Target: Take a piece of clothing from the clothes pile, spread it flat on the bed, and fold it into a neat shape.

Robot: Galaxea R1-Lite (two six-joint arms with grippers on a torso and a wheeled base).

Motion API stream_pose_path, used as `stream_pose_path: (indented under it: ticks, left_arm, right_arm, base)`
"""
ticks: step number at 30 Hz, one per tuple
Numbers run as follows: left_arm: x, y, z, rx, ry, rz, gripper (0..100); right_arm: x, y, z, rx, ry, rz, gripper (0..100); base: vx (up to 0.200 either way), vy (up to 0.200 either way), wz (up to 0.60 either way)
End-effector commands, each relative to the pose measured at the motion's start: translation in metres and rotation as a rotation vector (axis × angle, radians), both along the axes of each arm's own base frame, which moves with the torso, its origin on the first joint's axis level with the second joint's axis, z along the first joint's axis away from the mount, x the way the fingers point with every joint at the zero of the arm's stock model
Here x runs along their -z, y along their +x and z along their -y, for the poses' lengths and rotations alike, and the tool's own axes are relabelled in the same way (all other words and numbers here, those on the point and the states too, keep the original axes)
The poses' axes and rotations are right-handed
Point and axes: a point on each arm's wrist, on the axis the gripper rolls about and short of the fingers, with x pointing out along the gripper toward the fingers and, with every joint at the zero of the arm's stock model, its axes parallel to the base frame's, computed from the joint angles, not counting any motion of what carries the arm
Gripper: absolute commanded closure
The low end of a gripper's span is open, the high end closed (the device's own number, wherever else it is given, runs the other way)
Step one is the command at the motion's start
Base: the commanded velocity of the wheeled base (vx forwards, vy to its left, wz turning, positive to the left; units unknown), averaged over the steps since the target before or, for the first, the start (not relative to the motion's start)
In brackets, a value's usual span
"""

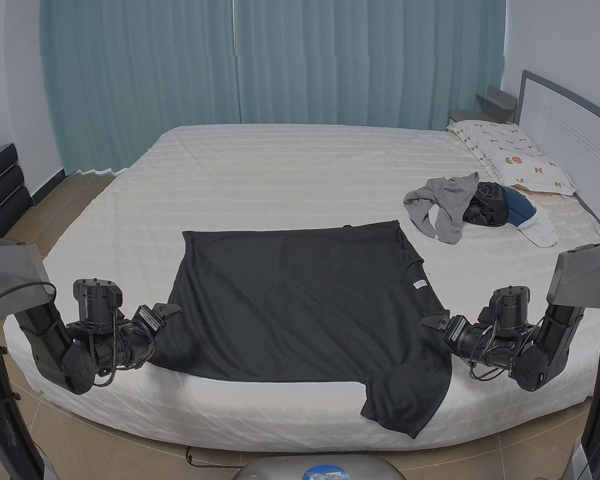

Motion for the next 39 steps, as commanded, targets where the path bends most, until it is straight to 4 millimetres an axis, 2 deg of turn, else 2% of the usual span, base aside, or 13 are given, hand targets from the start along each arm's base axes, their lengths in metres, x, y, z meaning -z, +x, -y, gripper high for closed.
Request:
stream_pose_path:
  ticks: [1,11,21,35,36,39]
  left_arm:
    - [0.005,-0.007,-0.006,-0.021,0.006,-0.033,0]
    - [0.014,-0.015,-0.027,-0.040,0.076,-0.075,0]
    - [0.035,-0.007,-0.025,-0.031,0.099,-0.121,0]
    - [0.058,0.012,-0.022,-0.047,0.266,-0.135,0]
    - [0.059,0.012,-0.021,-0.045,0.274,-0.139,100]
    - [0.060,0.008,-0.021,-0.053,0.286,-0.152,100]
  right_arm:
    - [0.002,-0.003,-0.003,-0.010,-0.003,-0.010,0]
    - [0.010,-0.009,-0.007,-0.029,-0.011,-0.047,0]
    - [0.013,-0.008,-0.006,-0.028,-0.010,-0.042,0]
    - [0.012,-0.008,-0.005,-0.022,-0.011,-0.039,0]
    - [0.012,-0.008,-0.005,-0.021,-0.012,-0.037,0]
    - [0.012,-0.008,-0.003,-0.023,-0.023,-0.034,0]
  base:
    - [0.000,0.000,0.00]
    - [0.000,0.000,0.00]
    - [0.000,0.000,0.00]
    - [0.000,0.000,0.00]
    - [0.000,0.000,0.00]
    - [0.000,0.000,0.00]
